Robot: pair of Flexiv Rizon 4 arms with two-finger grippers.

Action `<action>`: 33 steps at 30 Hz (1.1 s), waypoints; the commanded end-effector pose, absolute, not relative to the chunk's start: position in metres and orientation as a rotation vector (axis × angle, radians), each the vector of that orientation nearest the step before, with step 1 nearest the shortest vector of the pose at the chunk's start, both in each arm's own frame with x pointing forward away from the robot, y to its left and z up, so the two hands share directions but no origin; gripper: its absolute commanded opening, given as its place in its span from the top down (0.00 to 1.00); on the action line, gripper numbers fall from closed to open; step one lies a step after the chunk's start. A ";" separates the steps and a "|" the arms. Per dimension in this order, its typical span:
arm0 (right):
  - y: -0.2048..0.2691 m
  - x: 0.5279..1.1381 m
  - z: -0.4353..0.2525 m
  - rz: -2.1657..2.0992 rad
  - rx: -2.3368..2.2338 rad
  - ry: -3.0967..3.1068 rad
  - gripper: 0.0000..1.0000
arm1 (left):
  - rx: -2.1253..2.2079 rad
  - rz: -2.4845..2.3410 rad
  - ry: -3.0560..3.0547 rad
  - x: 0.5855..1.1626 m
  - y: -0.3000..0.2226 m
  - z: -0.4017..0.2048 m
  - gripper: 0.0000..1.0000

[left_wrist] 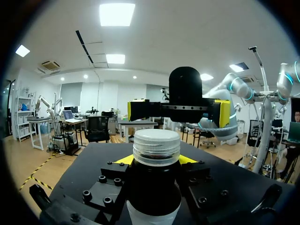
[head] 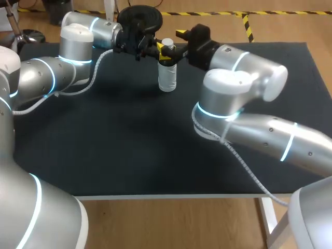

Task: Unscrew the bottle cap

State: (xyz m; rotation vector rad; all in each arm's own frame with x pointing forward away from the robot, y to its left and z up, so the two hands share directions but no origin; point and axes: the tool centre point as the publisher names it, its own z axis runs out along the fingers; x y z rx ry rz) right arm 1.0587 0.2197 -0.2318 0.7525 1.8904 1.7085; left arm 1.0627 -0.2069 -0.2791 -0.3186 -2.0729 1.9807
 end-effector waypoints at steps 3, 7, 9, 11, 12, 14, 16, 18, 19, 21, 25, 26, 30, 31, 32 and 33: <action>0.225 1.061 -0.236 1.710 0.763 1.873 0.00 | -0.361 1.958 -2.039 1.070 -0.207 -0.282 1.00; 0.226 1.061 -0.237 1.716 0.768 1.871 0.00 | -0.361 1.958 -2.039 1.070 -0.207 -0.282 1.00; 0.226 1.061 -0.237 1.716 0.770 1.870 0.00 | -0.361 1.958 -2.039 1.070 -0.207 -0.282 1.00; 0.226 1.062 -0.238 1.718 0.775 1.867 0.00 | -0.361 1.958 -2.039 1.070 -0.207 -0.282 1.00; 0.225 1.062 -0.239 1.719 0.777 1.865 0.00 | -0.361 1.958 -2.039 1.070 -0.207 -0.282 1.00; 0.223 1.064 -0.240 1.721 0.790 1.862 0.00 | -0.361 1.958 -2.039 1.070 -0.207 -0.282 1.00; 0.221 1.065 -0.241 1.721 0.795 1.860 0.00 | -0.361 1.958 -2.039 1.070 -0.207 -0.282 1.00; 0.219 1.068 -0.242 1.722 0.803 1.856 0.00 | -0.361 1.958 -2.039 1.070 -0.207 -0.282 1.00; 0.219 1.070 -0.242 1.722 0.805 1.854 0.00 | -0.361 1.958 -2.039 1.070 -0.207 -0.282 1.00; 0.218 1.073 -0.242 1.723 0.807 1.852 0.00 | -0.361 1.958 -2.039 1.070 -0.207 -0.282 1.00; 0.218 1.076 -0.242 1.730 0.812 1.849 0.00 | -0.361 1.958 -2.039 1.070 -0.207 -0.282 1.00; 0.218 1.077 -0.242 1.732 0.812 1.849 0.00 | -0.361 1.958 -2.039 1.070 -0.207 -0.282 1.00; 0.219 1.077 -0.244 1.741 0.817 1.846 0.00 | -0.361 1.958 -2.039 1.070 -0.207 -0.282 1.00; 0.219 1.077 -0.245 1.744 0.819 1.844 0.00 | -0.361 1.958 -2.039 1.070 -0.207 -0.282 1.00; 0.219 1.077 -0.245 1.746 0.821 1.843 0.00 | -0.361 1.958 -2.039 1.070 -0.207 -0.282 1.00; 0.219 1.077 -0.245 1.748 0.822 1.842 0.00 | -0.361 1.958 -2.039 1.070 -0.207 -0.282 1.00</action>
